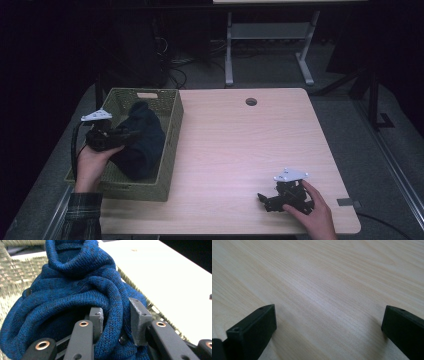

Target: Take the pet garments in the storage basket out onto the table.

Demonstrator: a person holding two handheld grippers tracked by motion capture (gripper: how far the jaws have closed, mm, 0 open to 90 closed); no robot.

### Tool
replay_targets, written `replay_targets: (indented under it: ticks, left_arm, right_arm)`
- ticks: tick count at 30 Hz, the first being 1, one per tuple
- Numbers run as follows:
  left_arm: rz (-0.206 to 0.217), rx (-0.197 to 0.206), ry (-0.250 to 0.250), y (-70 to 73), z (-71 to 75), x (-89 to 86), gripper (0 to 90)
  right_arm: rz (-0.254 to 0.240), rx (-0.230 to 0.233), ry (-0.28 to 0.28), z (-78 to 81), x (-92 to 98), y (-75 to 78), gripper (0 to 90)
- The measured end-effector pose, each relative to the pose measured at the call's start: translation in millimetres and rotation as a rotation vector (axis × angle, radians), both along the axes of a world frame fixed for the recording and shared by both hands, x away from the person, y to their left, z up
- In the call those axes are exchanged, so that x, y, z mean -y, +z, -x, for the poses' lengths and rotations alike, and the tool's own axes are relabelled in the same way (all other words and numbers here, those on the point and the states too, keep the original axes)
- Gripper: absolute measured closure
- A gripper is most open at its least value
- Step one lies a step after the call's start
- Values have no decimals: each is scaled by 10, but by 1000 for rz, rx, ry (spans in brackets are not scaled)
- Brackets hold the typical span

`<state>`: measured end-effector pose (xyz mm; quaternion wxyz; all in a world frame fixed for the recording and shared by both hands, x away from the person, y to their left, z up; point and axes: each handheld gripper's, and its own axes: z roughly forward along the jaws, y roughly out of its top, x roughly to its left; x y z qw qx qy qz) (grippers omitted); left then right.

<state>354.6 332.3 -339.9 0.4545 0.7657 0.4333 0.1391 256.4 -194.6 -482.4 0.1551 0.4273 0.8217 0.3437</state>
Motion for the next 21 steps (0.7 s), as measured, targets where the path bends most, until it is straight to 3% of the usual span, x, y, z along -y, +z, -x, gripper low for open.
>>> replay_targets:
  ticks: [12,21]
  left_arm:
    - [74,109,-11,328,87,-32,669]
    - [107,156,-44,521,122,37,669]
  right_arm:
    - [0,1,0,-3,-1,-1,0]
    - [0,0,0,-7,-3,0,0]
